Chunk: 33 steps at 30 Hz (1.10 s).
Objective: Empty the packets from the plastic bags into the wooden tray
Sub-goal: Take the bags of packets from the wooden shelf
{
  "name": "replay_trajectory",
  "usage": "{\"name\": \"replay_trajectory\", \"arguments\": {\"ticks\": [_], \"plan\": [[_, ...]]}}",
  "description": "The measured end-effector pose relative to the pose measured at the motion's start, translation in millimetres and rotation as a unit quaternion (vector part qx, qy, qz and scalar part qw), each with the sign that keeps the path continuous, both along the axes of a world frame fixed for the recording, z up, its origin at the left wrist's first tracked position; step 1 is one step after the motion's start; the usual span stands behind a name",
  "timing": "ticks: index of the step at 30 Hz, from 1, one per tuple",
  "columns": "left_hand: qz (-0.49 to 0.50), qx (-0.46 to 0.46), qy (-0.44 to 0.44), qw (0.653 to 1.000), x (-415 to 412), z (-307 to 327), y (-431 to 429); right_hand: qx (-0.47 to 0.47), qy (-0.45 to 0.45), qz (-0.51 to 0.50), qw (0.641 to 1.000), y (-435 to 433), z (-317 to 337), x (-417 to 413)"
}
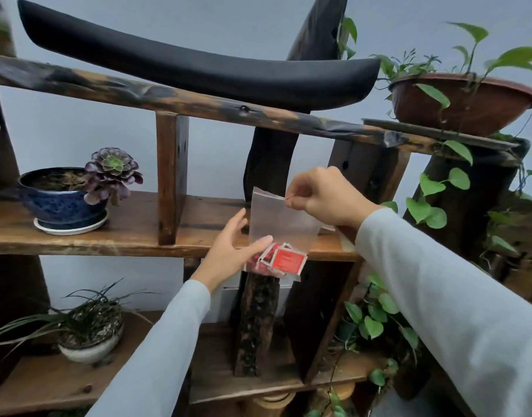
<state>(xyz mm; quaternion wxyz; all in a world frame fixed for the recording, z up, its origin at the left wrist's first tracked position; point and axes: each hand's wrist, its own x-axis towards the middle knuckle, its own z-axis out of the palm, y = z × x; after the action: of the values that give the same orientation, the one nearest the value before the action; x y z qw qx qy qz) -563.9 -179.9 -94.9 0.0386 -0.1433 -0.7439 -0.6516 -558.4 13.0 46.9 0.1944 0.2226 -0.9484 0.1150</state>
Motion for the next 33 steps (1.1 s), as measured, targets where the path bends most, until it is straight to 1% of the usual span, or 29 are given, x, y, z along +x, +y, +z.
{"name": "replay_trajectory", "arguments": {"ticks": [4,6,8,10,13,15,19,23,26,29,31,33], "plan": [[-0.141,0.033,-0.060,0.988,27.1,-3.0,0.3,-0.004,-0.091,0.056,0.994,6.7,24.6,26.0],[-0.192,0.097,-0.081,0.973,42.2,-6.3,8.5,-0.028,-0.125,0.087,0.988,9.2,33.0,32.9],[-0.220,0.169,-0.113,0.954,57.8,-9.4,19.4,-0.078,-0.135,0.116,0.981,12.1,37.2,35.9],[-0.219,0.216,-0.133,0.942,69.1,-11.1,29.4,-0.125,-0.131,0.129,0.975,15.3,38.3,34.4],[-0.205,0.267,-0.126,0.933,76.8,-12.1,40.8,-0.158,-0.128,0.141,0.969,23.6,37.6,27.9],[-0.184,0.255,-0.132,0.940,77.5,-8.9,46.5,-0.170,-0.129,0.145,0.966,29.7,35.6,23.9],[-0.140,0.184,-0.121,0.965,76.1,-4.4,62.3,-0.212,-0.110,0.151,0.959,41.8,28.6,15.3],[-0.125,0.189,-0.104,0.968,77.7,4.8,74.2,-0.235,-0.077,0.149,0.957,54.1,22.1,8.1],[-0.118,0.186,-0.088,0.971,75.7,8.5,77.0,-0.248,-0.036,0.124,0.960,68.6,15.4,-4.6],[-0.106,0.209,-0.091,0.968,68.7,7.5,75.4,-0.252,0.000,0.073,0.965,84.5,4.1,-27.4],[-0.093,0.225,-0.093,0.965,64.1,7.3,73.2,-0.255,-0.005,0.043,0.966,94.8,-8.8,-44.8],[-0.078,0.232,-0.095,0.965,59.2,7.3,71.3,-0.222,-0.013,-0.003,0.975,107.1,-26.4,-65.1]]}}
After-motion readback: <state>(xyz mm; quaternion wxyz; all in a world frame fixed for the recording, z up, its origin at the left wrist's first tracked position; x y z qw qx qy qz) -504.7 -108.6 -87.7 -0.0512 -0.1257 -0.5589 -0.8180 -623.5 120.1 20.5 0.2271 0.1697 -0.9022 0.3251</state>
